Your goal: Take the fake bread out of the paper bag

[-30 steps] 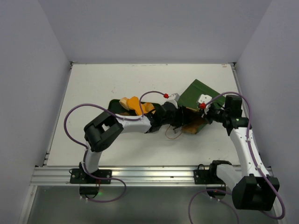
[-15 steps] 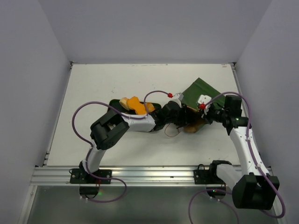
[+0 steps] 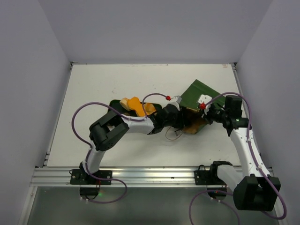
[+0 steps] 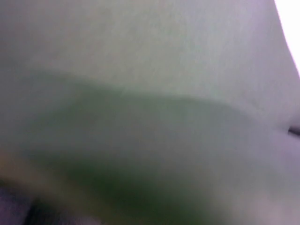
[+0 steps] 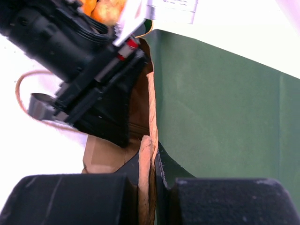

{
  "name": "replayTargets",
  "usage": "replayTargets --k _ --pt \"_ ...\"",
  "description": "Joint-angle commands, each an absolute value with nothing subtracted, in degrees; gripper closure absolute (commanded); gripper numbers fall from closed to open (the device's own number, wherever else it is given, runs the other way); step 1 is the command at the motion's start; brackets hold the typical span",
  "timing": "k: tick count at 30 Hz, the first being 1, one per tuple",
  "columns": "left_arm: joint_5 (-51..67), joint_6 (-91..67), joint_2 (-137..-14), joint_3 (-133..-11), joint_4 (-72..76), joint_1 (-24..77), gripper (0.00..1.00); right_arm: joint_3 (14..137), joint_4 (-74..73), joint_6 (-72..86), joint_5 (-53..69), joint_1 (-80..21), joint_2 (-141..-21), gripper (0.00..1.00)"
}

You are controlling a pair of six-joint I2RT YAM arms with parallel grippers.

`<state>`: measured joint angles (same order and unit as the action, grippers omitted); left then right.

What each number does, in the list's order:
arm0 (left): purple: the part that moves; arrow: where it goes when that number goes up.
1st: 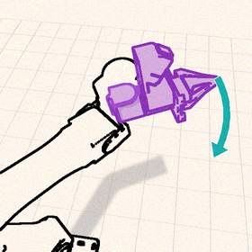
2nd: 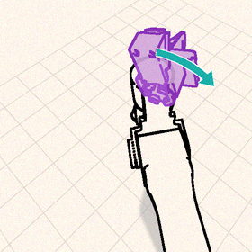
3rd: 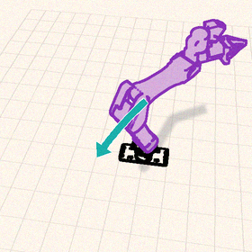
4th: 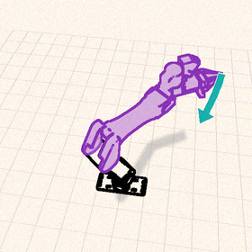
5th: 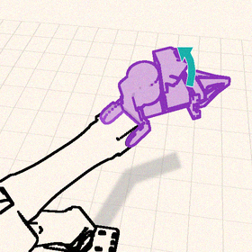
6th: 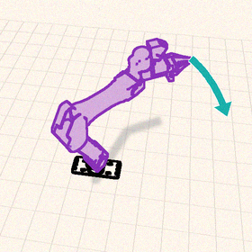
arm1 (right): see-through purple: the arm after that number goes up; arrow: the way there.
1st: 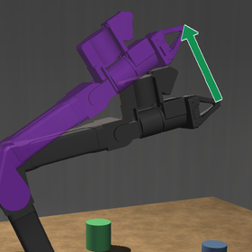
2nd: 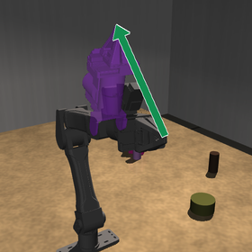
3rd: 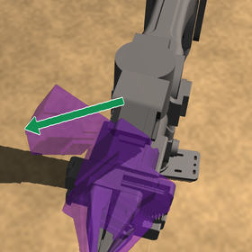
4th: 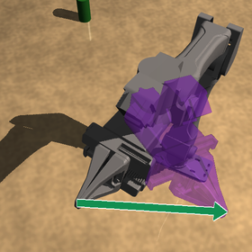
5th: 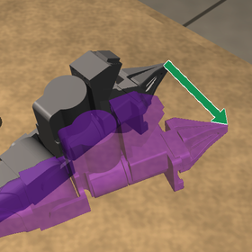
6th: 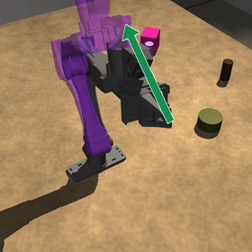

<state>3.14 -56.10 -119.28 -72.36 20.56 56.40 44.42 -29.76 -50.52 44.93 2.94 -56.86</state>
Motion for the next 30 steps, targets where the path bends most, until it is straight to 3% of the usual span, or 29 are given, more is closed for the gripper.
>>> replayTargets --k 1,16,30 --pt "-1.4 -53.8 -113.7 -69.3 23.4 56.3 1.00 43.8 -26.3 -46.6 45.9 2.2 -55.2 1.00" --pt "2.5 -52.2 -98.1 -55.2 21.4 56.6 1.00 42.8 -17.5 -38.1 34.8 2.3 -53.7 1.00" --pt "3.9 -53.3 -84.6 -46.9 17.2 56.9 1.00 42.5 -15.4 -35.0 33.1 2.3 -53.1 1.00"
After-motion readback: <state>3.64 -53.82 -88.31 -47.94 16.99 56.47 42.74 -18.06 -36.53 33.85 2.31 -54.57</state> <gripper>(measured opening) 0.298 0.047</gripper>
